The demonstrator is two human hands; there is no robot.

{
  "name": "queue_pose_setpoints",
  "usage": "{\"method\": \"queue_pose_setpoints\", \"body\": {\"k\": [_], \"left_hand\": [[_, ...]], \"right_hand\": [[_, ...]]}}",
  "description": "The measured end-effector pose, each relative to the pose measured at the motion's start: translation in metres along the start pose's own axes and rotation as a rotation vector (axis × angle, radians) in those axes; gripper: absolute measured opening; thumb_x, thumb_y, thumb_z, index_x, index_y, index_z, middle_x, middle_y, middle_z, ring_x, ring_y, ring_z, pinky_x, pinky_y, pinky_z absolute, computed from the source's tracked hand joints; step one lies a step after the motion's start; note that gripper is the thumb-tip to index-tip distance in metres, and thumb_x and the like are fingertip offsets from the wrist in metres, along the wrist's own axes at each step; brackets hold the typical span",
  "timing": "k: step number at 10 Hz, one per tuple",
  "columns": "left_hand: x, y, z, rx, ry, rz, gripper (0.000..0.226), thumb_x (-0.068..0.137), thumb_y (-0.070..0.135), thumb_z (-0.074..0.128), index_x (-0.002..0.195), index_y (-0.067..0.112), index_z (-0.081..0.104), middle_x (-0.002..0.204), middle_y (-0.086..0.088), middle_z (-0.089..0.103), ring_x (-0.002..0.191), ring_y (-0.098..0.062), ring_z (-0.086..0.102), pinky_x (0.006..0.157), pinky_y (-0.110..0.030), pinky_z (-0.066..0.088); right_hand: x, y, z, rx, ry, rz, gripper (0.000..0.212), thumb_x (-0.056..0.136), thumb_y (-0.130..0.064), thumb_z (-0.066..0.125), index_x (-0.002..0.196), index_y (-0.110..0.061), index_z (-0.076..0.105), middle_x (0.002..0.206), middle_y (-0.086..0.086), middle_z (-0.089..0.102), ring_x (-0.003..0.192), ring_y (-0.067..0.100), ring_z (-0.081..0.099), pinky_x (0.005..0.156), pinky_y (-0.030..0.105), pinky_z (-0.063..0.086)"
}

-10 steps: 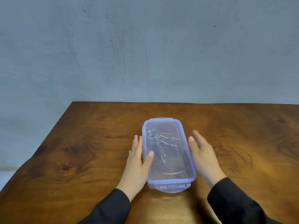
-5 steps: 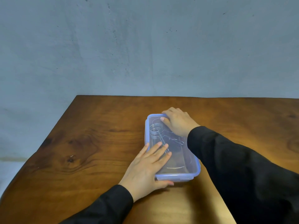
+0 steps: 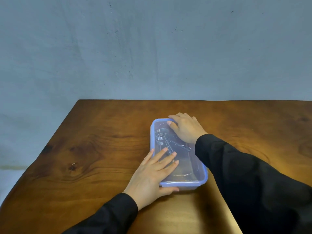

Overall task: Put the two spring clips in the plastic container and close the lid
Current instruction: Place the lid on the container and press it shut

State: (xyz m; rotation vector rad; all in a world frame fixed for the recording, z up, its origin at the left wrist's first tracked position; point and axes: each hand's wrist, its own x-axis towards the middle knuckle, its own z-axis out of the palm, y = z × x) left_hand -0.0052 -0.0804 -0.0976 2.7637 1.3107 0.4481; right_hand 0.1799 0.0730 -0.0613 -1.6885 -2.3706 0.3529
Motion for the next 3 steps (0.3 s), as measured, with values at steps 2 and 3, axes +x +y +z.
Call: {"method": "queue_pose_setpoints", "body": {"k": [2,3], "left_hand": [[-0.002,-0.001,-0.01,-0.112,-0.005,-0.018,0.099,0.079,0.078,0.053,0.158,0.03,0.017,0.168,0.003,0.004,0.154,-0.014,-0.008,0.123,-0.037,-0.009],[-0.025,-0.007,-0.022,-0.277,0.059,-0.153,0.089,0.089,0.057,0.054,0.157,0.037,-0.001,0.167,0.012,-0.009,0.152,-0.008,-0.011,0.121,-0.028,-0.011]], "right_hand": [[-0.017,0.02,-0.012,0.407,-0.002,0.013,0.052,0.104,-0.048,0.041,0.152,-0.027,0.043,0.168,-0.011,0.02,0.152,0.013,0.024,0.123,0.045,0.019],[-0.045,0.022,-0.044,0.591,0.251,0.053,0.04,0.105,-0.03,0.05,0.145,-0.022,0.053,0.156,0.0,0.047,0.141,0.01,0.044,0.118,0.037,0.034]]}}
